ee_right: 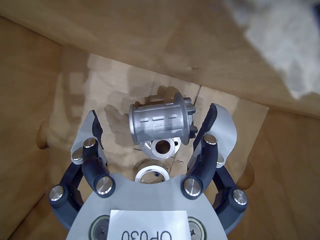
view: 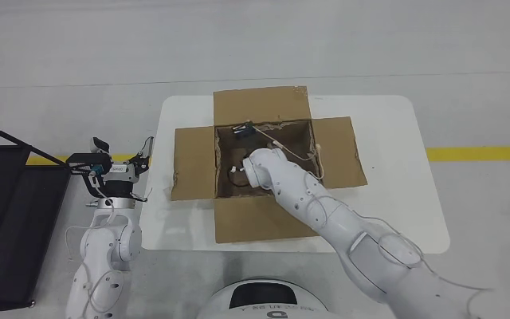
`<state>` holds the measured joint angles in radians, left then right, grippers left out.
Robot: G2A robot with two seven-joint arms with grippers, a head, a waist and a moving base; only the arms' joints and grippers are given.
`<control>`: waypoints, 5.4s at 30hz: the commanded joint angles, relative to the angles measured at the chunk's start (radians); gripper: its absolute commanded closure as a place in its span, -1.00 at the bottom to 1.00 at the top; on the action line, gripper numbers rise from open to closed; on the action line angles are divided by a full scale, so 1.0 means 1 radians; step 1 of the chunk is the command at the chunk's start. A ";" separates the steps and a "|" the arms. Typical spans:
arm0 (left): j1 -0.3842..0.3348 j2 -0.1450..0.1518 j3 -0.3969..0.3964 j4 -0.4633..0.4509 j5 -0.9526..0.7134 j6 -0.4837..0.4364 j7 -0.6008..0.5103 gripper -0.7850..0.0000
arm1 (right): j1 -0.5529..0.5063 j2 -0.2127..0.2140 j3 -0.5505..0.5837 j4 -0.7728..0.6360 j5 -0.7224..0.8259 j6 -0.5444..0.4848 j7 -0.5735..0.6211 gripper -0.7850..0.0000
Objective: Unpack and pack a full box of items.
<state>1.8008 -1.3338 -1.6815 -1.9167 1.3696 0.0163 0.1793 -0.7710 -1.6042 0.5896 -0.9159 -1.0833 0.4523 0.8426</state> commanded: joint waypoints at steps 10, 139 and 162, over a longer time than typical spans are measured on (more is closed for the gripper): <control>0.000 0.000 0.000 0.000 0.000 0.000 0.000 -1.00 | 0.025 -0.051 -0.020 0.111 -0.004 0.008 -0.017 1.00; 0.000 0.000 0.000 0.000 0.000 0.000 0.000 -1.00 | -0.668 0.241 1.056 -0.662 -0.468 -0.103 0.210 0.12; 0.000 0.000 0.000 0.000 0.000 0.000 0.000 -1.00 | -0.642 0.234 1.028 -0.643 -0.494 -0.106 0.239 -0.69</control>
<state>1.8008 -1.3338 -1.6815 -1.9167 1.3696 0.0163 0.1793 -1.4144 -1.3703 1.6181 -1.5589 -1.5766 0.3455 1.0794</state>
